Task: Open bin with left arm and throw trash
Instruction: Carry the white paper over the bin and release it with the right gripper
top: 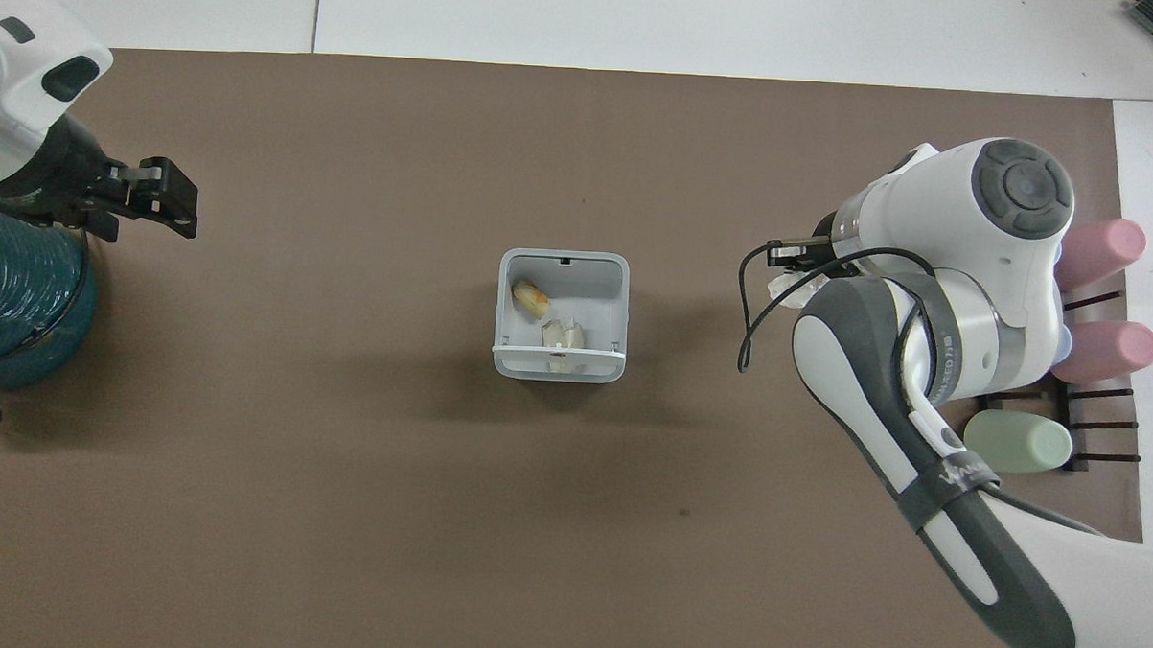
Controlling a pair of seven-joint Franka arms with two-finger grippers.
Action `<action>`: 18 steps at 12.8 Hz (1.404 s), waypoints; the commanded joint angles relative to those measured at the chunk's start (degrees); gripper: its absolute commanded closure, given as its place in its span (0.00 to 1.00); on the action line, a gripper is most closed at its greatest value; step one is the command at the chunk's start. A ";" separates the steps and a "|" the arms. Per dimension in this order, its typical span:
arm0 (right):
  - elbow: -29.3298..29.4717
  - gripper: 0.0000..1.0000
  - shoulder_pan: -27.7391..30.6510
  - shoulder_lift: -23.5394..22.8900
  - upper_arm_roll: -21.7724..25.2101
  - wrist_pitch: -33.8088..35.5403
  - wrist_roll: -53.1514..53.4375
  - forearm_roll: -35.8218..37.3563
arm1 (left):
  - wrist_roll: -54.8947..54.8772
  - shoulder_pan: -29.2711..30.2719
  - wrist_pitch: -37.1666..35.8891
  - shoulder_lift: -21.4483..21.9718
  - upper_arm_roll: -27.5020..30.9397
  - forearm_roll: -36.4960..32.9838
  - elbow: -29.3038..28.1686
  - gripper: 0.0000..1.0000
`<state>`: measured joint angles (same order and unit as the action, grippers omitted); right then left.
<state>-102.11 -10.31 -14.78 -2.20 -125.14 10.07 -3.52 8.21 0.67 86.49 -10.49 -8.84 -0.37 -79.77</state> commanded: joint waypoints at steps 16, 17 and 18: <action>1.65 0.49 -16.85 -4.55 -2.02 -13.29 19.28 -10.80 | -5.82 0.29 5.53 7.85 -0.39 -0.51 -11.02 0.00; 1.65 0.37 -16.85 -4.47 -2.11 -13.47 20.33 -10.80 | -5.92 0.38 5.36 7.94 -0.39 -0.51 -11.02 0.00; 1.74 0.28 -16.93 -4.47 -2.11 -13.55 21.04 -10.72 | -5.92 0.38 5.35 7.94 -0.30 -0.51 -11.11 0.00</action>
<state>-99.54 -27.12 -19.89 -4.19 -137.81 29.59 -13.30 3.67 0.55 90.70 -4.33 -9.17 -0.37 -88.86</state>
